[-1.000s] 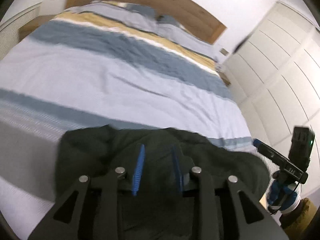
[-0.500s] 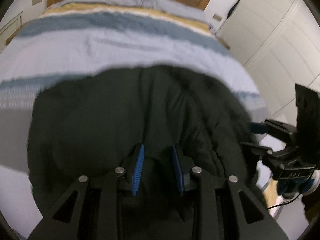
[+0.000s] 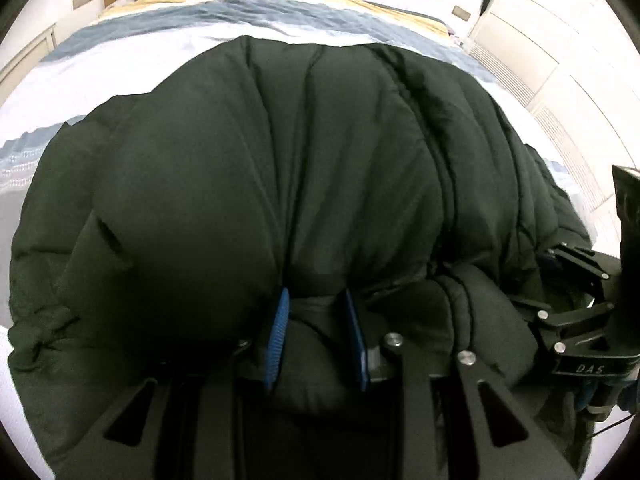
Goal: Fold large clothes
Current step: 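Lay the lifted coat edge over the coat body with both grippers, then press the folded black coat flat with both grippers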
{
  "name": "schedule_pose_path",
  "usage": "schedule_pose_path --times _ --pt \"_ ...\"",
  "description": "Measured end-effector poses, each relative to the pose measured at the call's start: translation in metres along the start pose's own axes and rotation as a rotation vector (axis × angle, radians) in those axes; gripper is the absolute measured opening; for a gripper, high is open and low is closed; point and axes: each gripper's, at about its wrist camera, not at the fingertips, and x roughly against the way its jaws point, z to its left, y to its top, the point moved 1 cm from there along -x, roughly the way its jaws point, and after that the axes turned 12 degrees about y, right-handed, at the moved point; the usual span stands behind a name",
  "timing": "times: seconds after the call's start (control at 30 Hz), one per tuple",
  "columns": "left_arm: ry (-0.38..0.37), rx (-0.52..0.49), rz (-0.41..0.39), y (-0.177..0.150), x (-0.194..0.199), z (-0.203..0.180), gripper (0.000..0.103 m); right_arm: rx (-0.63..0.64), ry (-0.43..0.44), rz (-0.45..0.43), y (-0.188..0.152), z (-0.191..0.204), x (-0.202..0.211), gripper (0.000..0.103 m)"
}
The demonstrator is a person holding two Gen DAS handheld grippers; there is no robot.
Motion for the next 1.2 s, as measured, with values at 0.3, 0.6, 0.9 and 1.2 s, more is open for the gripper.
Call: schedule_pose_path --times 0.3,0.6,0.9,1.2 --pt "-0.014 -0.020 -0.088 0.016 0.064 0.009 0.036 0.107 0.005 -0.038 -0.002 0.028 0.059 0.070" --pt "-0.014 0.031 -0.161 0.074 0.056 0.010 0.041 0.148 -0.004 -0.220 0.059 0.035 0.076 0.075" --pt "0.077 -0.001 -0.124 0.057 -0.016 -0.011 0.042 0.059 -0.058 -0.162 0.074 0.002 -0.004 0.076" --pt "0.088 -0.003 -0.129 0.044 -0.041 -0.015 0.042 0.076 -0.107 -0.124 0.060 -0.016 -0.039 0.078"
